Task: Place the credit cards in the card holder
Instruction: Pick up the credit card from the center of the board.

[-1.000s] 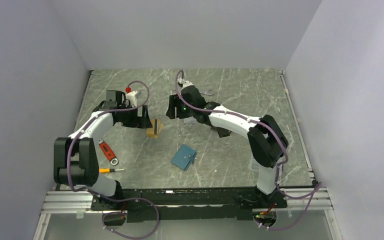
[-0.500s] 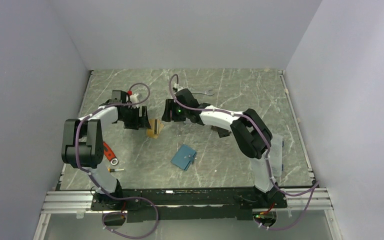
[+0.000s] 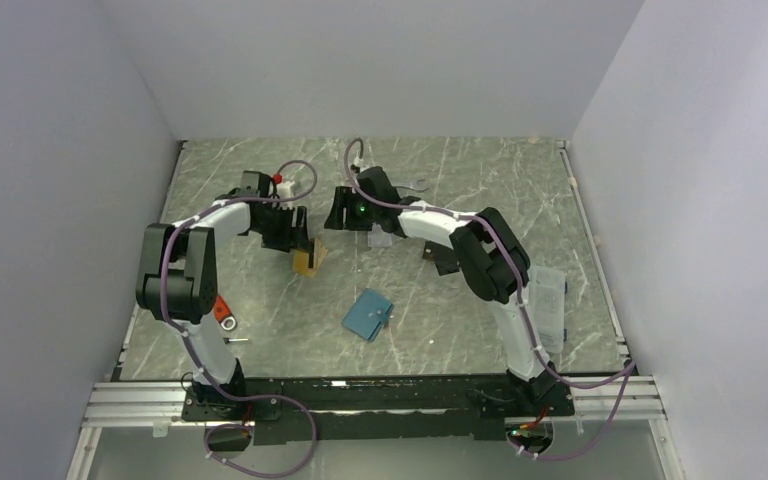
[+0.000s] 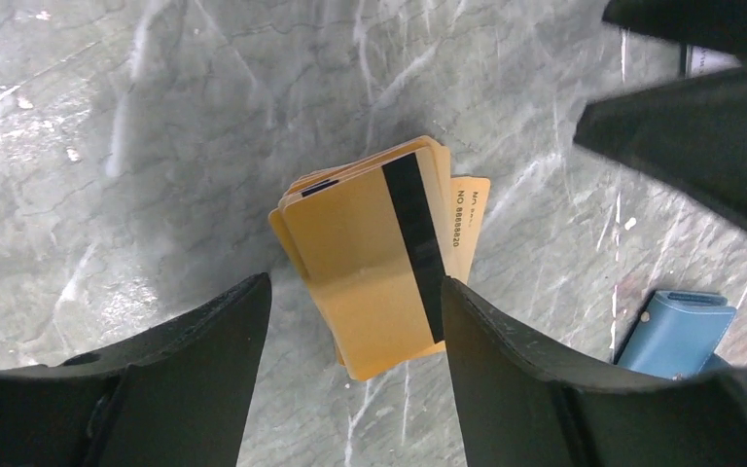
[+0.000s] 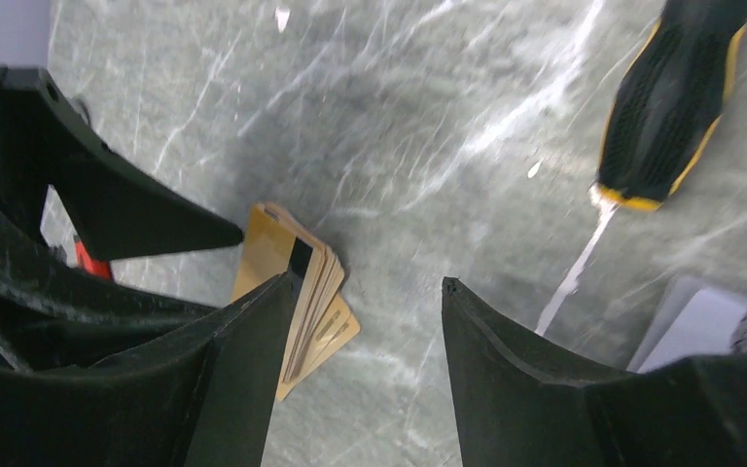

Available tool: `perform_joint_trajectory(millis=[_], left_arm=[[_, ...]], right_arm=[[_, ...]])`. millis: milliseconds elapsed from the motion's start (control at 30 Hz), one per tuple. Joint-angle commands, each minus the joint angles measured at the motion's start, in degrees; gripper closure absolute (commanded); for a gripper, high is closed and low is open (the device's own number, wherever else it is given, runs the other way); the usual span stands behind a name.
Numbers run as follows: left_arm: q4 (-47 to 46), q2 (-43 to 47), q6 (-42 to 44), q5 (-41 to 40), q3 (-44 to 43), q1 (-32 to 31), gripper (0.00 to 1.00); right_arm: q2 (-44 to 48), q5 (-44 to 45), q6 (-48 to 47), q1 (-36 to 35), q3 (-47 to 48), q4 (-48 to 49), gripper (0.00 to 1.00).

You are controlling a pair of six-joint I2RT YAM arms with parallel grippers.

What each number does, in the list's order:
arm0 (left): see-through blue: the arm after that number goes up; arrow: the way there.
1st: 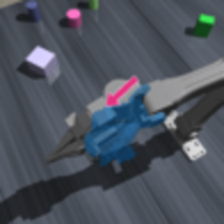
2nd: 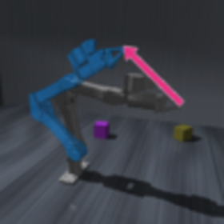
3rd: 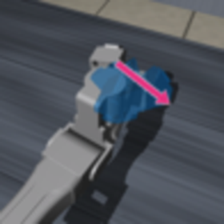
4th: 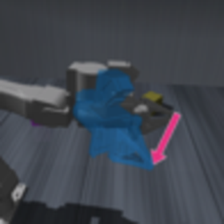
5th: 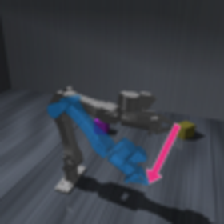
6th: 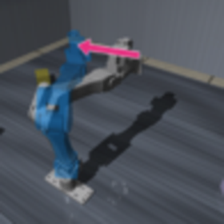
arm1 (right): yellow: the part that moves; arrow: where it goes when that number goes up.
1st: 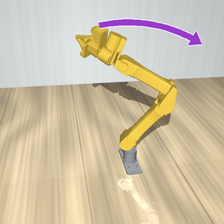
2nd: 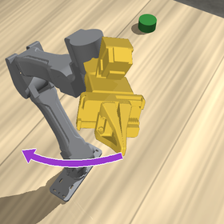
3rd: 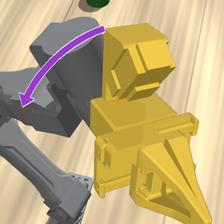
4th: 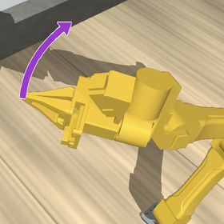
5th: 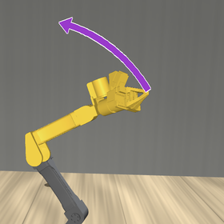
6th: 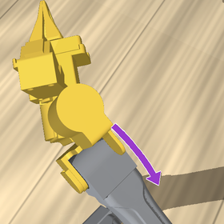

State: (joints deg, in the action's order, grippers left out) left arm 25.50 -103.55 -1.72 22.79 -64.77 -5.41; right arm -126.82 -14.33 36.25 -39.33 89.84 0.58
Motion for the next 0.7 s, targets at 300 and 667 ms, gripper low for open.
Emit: perform_joint_trajectory(millis=[300,667], left_arm=[[4.72,-1.75,5.45,-0.08,-2.47,-3.34,0.51],[6.23,-2.96,6.98,0.41,-3.44,-3.95,0.72]], right_arm=[[0.91,-5.27,2.78,1.21,-3.34,8.49,0.43],[4.28,-11.51,11.16,0.73,-16.0,19.21,0.48]])
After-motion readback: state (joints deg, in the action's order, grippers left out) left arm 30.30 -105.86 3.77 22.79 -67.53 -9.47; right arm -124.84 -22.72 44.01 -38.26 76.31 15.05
